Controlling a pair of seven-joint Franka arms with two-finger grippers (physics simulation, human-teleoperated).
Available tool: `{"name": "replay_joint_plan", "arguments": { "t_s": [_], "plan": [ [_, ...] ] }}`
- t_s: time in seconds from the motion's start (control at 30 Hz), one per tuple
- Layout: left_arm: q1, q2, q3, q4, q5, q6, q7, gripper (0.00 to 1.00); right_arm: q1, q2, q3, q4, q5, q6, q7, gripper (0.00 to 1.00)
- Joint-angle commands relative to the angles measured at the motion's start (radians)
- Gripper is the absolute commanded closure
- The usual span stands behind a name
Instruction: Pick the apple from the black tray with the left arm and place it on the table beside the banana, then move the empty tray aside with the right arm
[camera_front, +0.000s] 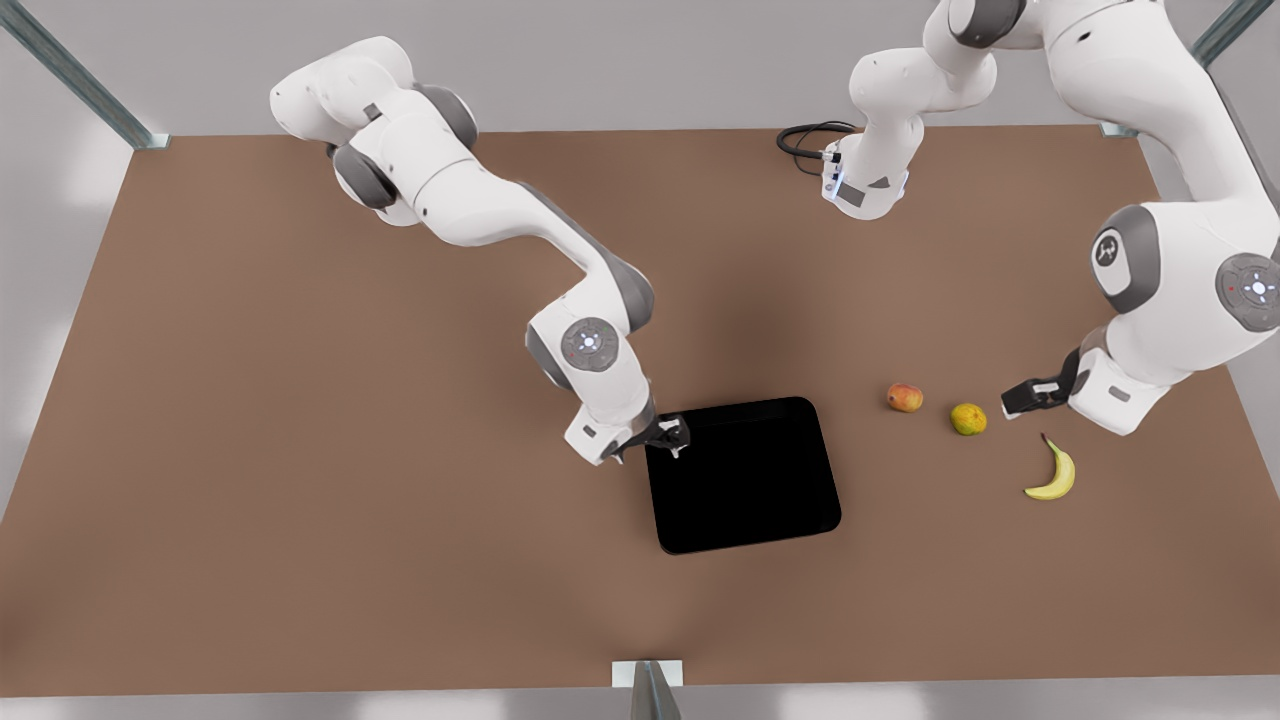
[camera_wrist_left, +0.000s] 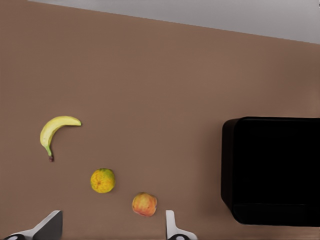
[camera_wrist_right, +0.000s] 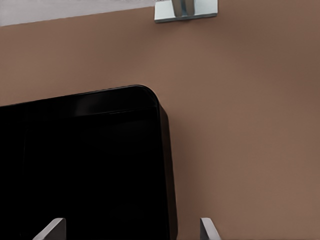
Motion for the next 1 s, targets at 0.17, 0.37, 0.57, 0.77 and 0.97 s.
{"name": "replay_joint_plan", "arguments": {
  "t_s": [0.17, 0.37, 0.57, 0.77, 0.97],
  "plan": [
    [0.007, 0.001, -0.001, 0.003, -0.005, 0.011, 0.085, 0.00, 0.002, 0.103, -0.006, 0.048, 0.000, 0.090, 0.286, 0.01],
    [0.006, 0.001, -0.004, 0.001, -0.004, 0.011, 0.039, 0.00, -0.002, 0.163, -0.009, 0.051, 0.000, 0.105, 0.236, 0.01],
    [0.006, 0.001, -0.004, 0.003, -0.004, 0.011, 0.039, 0.00, 0.000, 0.209, -0.004, 0.051, 0.000, 0.135, 0.207, 0.04],
    [0.006, 0.001, -0.005, 0.001, -0.004, 0.011, 0.041, 0.00, 0.002, 0.214, 0.004, 0.051, 0.000, 0.133, 0.179, 0.37],
    [0.006, 0.001, -0.004, 0.003, -0.002, 0.011, 0.041, 0.00, 0.000, 0.221, 0.010, 0.050, 0.003, 0.133, 0.162, 0.68]
  ]
}}
